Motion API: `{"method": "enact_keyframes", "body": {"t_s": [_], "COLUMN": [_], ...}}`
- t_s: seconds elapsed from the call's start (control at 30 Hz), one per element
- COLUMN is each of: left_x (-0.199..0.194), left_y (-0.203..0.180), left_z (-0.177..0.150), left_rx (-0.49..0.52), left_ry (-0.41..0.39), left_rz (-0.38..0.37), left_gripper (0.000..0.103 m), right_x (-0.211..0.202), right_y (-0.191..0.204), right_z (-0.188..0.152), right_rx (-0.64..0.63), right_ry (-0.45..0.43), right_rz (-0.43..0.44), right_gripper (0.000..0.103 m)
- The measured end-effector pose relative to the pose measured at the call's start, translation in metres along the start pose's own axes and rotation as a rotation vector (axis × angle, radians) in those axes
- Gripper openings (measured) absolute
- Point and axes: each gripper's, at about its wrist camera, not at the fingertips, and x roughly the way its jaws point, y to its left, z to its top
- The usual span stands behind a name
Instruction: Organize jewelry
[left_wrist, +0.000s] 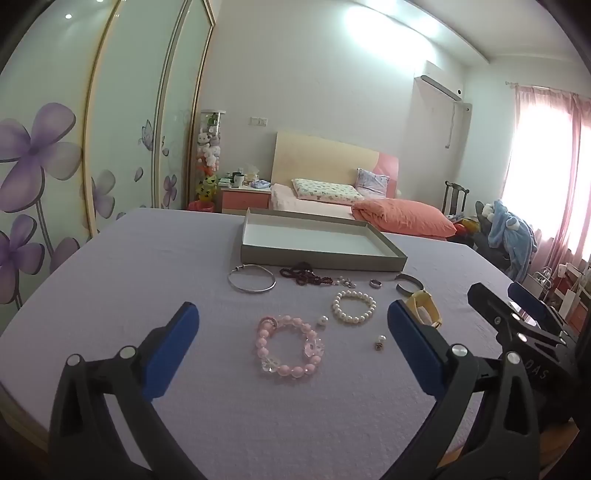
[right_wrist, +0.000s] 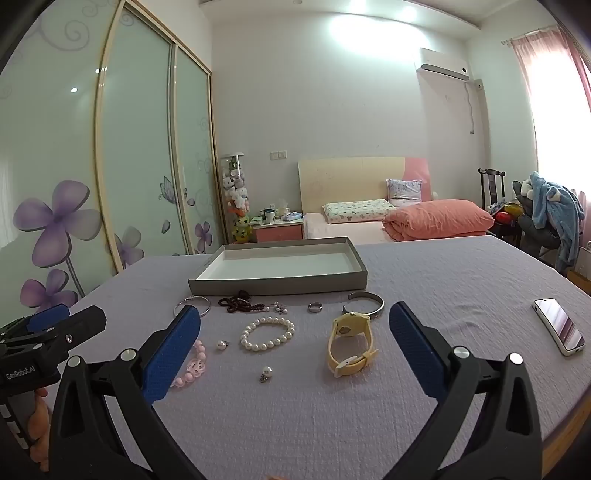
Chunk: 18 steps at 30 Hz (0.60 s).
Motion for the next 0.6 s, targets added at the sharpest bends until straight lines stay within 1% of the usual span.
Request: {"method": "enact_keyframes", "body": {"t_s": [0.5,0.6], "left_x": [0.0051,0.0001], "left_y": [0.0024,-0.0020], "left_z": [0.0001,0.0017], "left_rx": [0.001,0.002], "left_ry": [0.000,-0.002], "left_rz": [0.007,0.010], "left_gripper": [0.099,0.099], "right_x": [-0.0010,-0.0013], "right_y": [0.0004,0.0006], "right_z": [0.0004,0.0010], "right_rx": [0.003,0.004], "right_ry": [-0.009,-0.008], "right_rz": [0.004,0.007], "right_gripper": [0.101,0.101]}}
